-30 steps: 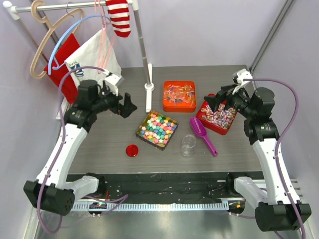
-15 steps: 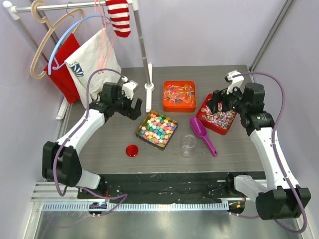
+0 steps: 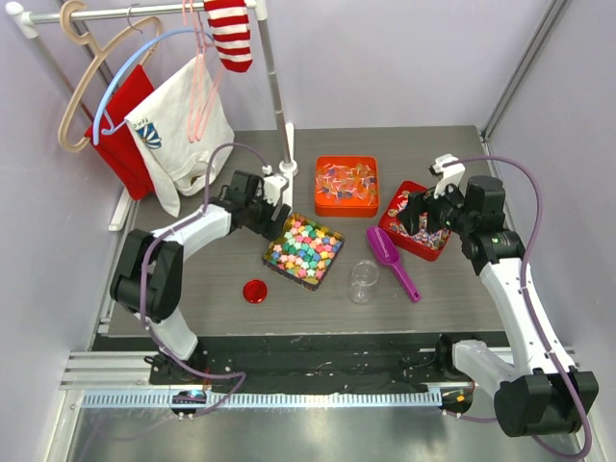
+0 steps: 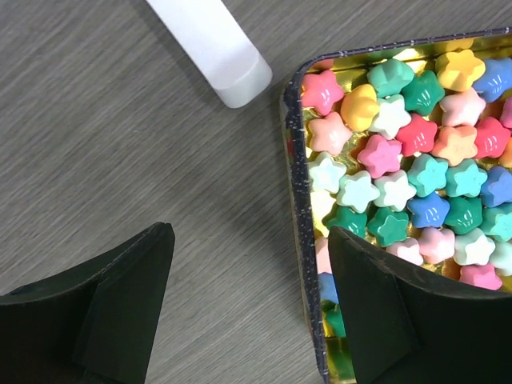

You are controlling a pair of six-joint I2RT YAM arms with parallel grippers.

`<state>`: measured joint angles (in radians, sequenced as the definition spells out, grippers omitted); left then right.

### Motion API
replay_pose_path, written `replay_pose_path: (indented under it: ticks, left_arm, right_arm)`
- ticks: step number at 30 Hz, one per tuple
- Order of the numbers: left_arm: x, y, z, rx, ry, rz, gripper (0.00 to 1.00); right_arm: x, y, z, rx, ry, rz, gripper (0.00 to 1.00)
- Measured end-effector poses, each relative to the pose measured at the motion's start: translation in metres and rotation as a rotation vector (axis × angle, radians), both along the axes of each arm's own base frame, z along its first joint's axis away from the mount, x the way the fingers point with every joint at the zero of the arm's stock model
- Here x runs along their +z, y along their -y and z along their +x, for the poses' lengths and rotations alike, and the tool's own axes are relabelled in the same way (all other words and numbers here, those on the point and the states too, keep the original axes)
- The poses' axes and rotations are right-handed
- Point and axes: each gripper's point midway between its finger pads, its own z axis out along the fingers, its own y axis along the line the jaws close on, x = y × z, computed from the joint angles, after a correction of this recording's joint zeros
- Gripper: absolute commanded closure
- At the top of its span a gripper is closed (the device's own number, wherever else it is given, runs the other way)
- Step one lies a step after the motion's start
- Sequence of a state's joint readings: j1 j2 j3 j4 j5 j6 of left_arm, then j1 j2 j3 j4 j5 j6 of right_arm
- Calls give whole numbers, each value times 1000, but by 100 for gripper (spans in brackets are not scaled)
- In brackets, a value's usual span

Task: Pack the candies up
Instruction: Move the storage box to the center of the board.

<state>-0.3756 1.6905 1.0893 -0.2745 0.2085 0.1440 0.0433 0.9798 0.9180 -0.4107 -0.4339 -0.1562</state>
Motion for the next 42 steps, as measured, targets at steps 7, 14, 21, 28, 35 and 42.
replay_pose_path:
  ticks: [7,14,21,28,35,42]
  left_arm:
    - [-5,11,-2,-24,9,19,37]
    - [-19,15,-3,-49,-7,45,53]
    - [-36,14,-11,-57,-54,105,73]
    - [-37,5,-9,-36,-42,162,84]
    - [-35,-13,-5,29,-21,238,90]
    - [-35,-37,-4,114,-40,281,91]
  right_arm:
    - [-1,0,0,3,2,2,15]
    - [-1,1,1,0,6,0,15]
    - [-3,3,1,-6,2,0,15]
    - [-3,3,1,-6,3,0,15]
    - [-2,3,2,-3,7,2,15]
    - [-2,2,2,-1,8,3,15]
